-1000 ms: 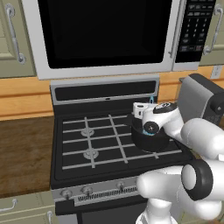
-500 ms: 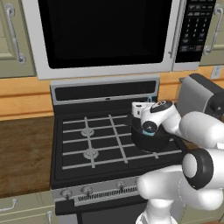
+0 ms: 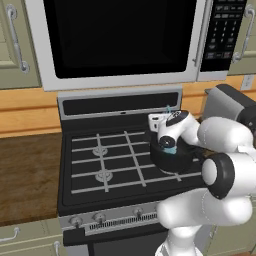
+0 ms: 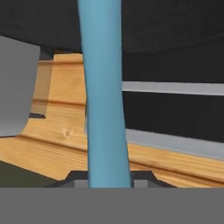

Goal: Put the sweet potato and garlic in the pot. Retrieve the spatula and lightly stir the vegetables in the pot.

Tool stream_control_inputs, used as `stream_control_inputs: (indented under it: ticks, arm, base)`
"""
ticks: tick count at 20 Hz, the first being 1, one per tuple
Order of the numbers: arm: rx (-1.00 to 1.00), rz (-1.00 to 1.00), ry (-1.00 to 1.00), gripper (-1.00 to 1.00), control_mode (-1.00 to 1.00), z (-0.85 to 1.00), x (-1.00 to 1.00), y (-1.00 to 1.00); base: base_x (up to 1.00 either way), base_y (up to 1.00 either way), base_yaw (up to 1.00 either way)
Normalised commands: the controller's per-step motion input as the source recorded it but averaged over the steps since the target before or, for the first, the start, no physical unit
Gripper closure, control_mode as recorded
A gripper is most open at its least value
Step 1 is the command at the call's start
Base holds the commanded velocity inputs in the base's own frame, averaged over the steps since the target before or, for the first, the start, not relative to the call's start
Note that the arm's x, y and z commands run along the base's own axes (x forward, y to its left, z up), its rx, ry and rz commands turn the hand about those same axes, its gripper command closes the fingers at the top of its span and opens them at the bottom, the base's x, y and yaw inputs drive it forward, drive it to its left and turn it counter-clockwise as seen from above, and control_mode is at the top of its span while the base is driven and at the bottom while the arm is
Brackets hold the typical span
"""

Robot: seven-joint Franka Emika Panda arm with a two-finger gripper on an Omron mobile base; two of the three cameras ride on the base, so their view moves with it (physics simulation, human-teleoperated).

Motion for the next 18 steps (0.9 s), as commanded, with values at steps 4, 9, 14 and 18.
stream_control_inputs:
  ticks: [4,9,14,18]
  arm:
    - [-0.01,0.00,-0.19,1.00,-1.00,-0.23,0.27,0.00]
    - [0.01,0.00,-0.21,1.00,-1.00,0.00,-0.19,0.00]
    - [0.00,0.00,-0.13,1.00,-1.00,0.25,-0.58,0.00]
    - [0.00,0.00,-0.08,1.00,-1.00,0.26,-0.02,0.00]
  base:
    - [0.00,0.00,0.00]
    - [0.00,0.00,0.00]
    - [0.00,0.00,0.00]
    - [0.00,0.00,0.00]
